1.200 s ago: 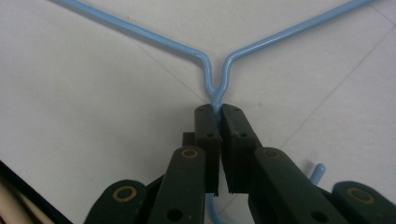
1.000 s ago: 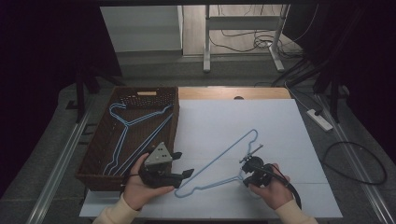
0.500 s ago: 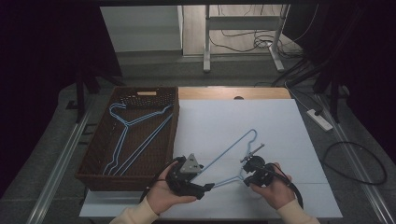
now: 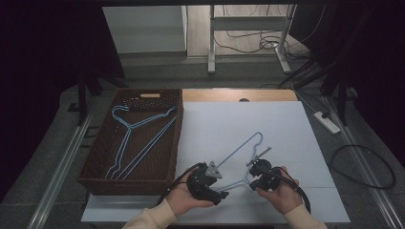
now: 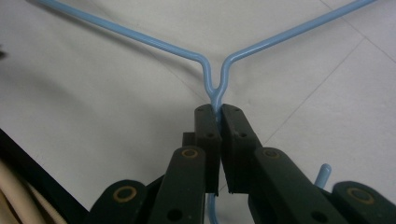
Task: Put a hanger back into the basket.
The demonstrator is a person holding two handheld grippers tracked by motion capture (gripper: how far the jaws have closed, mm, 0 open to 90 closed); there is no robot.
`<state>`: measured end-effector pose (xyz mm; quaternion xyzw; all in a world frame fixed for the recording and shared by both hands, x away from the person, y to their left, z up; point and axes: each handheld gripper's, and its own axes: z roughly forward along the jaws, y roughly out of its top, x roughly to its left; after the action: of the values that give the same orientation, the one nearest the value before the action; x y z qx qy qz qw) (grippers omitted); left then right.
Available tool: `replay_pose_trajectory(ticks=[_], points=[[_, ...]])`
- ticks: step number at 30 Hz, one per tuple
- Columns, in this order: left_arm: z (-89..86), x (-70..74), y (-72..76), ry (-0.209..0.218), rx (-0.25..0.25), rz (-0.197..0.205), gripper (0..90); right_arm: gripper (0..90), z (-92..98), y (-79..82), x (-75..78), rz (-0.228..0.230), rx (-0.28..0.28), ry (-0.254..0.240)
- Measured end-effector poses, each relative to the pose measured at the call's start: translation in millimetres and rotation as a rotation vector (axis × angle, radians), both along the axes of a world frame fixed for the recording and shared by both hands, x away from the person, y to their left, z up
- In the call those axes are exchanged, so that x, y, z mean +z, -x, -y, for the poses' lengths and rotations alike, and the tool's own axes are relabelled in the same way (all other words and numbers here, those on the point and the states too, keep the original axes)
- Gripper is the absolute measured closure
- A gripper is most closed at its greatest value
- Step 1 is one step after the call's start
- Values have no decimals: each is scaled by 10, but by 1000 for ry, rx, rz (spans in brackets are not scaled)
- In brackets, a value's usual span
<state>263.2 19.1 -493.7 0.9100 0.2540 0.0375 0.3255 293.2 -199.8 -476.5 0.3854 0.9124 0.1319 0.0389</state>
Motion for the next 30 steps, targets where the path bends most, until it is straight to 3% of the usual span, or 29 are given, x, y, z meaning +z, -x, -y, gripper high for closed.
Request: replay_pose_trajectory(ticks=[6,12,16,24,25,26,30], points=[[26,-118,-51,-17,15,-13,328,864,-8,7,16,4,1,2],[60,-211,-90,-26,23,-19,412,864,-14,10,32,8,3,-1],[96,-230,-99,-30,2,-20,479,864,-18,18,49,11,2,-5],[172,-248,-76,-36,-33,-35,724,864,-28,41,106,20,10,-11],[175,-247,-72,-34,-37,-34,724,864,-28,41,106,20,10,-11],[174,-242,-71,-35,-37,-29,813,863,-24,49,130,22,10,-16],[155,-223,-81,-33,-44,-33,846,862,-20,59,153,33,10,-30]])
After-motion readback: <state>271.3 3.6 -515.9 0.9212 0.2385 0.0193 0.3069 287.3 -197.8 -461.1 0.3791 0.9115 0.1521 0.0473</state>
